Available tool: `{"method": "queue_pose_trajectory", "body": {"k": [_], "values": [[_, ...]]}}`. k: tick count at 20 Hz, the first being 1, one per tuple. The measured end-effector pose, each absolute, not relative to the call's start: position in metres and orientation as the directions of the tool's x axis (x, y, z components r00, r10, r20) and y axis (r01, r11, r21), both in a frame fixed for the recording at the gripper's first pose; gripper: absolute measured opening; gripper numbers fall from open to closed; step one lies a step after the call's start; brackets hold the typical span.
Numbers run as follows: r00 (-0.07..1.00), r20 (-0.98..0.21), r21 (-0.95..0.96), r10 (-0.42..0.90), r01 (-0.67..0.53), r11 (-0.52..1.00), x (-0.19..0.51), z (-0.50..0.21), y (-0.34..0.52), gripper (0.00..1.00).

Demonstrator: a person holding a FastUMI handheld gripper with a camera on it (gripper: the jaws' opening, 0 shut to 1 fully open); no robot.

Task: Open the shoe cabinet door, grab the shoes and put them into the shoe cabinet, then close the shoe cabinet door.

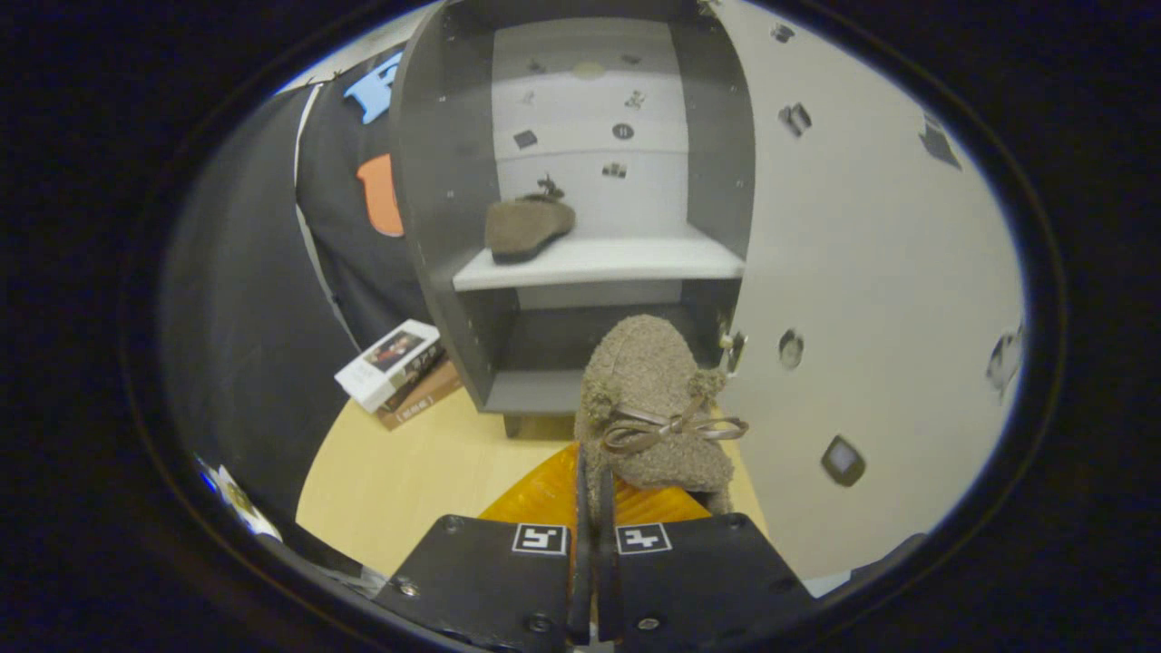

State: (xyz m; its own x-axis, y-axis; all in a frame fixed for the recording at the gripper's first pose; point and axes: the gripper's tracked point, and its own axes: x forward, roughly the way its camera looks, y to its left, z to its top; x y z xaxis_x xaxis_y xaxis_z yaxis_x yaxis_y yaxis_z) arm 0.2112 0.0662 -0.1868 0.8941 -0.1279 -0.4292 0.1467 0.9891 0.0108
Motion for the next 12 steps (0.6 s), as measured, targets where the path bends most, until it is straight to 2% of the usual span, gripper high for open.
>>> {"method": "queue_pose_trajectory", "body": {"k": [8,12], "values": [[0.969,-0.209,0.028,-0.130,0.138,0.990,0.238,-0.042,0.069,0.07],[0.988,-0.132,0.065,-0.076,0.085,0.994,0.261,0.011,0.082,0.07]]}}
